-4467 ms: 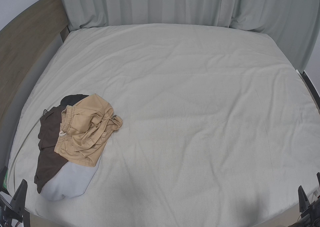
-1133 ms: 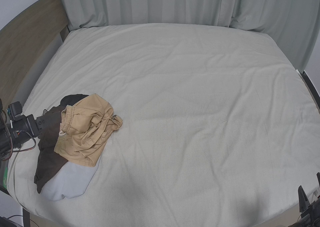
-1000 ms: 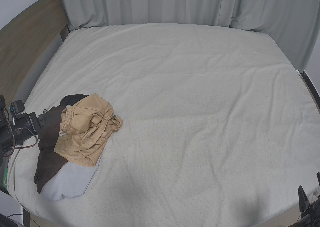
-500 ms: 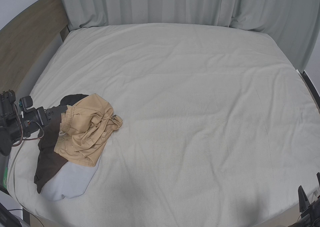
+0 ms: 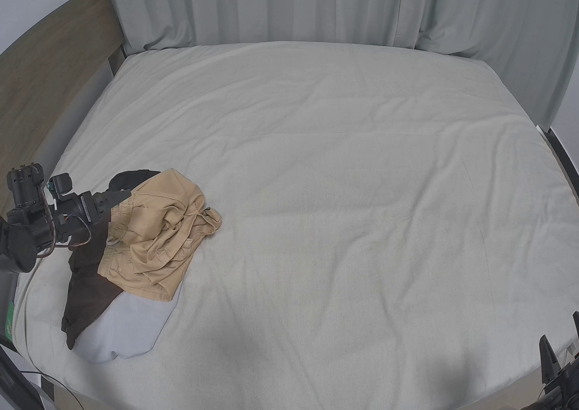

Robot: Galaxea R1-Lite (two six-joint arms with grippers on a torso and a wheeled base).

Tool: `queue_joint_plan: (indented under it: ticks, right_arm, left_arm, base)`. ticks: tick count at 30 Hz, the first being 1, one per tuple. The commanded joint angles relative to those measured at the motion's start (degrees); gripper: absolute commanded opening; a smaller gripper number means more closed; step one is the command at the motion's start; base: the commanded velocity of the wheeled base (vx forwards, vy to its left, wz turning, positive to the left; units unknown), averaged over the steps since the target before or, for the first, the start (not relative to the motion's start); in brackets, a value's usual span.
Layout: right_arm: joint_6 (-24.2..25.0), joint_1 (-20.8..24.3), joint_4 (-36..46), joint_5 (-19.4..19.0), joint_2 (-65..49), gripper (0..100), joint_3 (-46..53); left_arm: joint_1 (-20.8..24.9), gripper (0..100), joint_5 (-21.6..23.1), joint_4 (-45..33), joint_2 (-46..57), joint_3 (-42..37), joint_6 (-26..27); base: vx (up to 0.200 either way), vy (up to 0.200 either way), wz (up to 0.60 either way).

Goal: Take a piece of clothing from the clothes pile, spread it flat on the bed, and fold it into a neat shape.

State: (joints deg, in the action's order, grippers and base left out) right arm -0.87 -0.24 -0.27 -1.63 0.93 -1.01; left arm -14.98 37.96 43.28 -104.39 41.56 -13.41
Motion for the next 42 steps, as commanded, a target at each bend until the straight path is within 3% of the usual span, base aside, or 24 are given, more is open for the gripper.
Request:
queue_joint_plan:
  ticks: [1,17,41,42]
  right_arm:
    - [0.0,0.1,0.0,0.0,-0.8,100,1.0]
    - [0.1,0.1,0.0,0.0,-0.8,100,1.0]
    - [0.1,0.1,0.0,0.0,-0.8,100,1.0]
    - [0.1,0.1,0.0,0.0,-0.8,100,1.0]
  left_arm:
    - [0.6,100,0.0,1.3,-3.7,1.4,-0.1]
    - [3.6,100,-0.1,4.6,-9.1,3.6,-0.1]
    - [4.5,100,-0.3,7.3,-12.7,5.0,-0.3]
    - [4.5,0,-0.3,7.3,-12.7,5.1,-0.3]
  base:
    - [0.0,0.0,0.0]
    - [0.0,0.0,0.0]
    - [0.0,0.0,0.0]
    - [0.0,0.0,0.0]
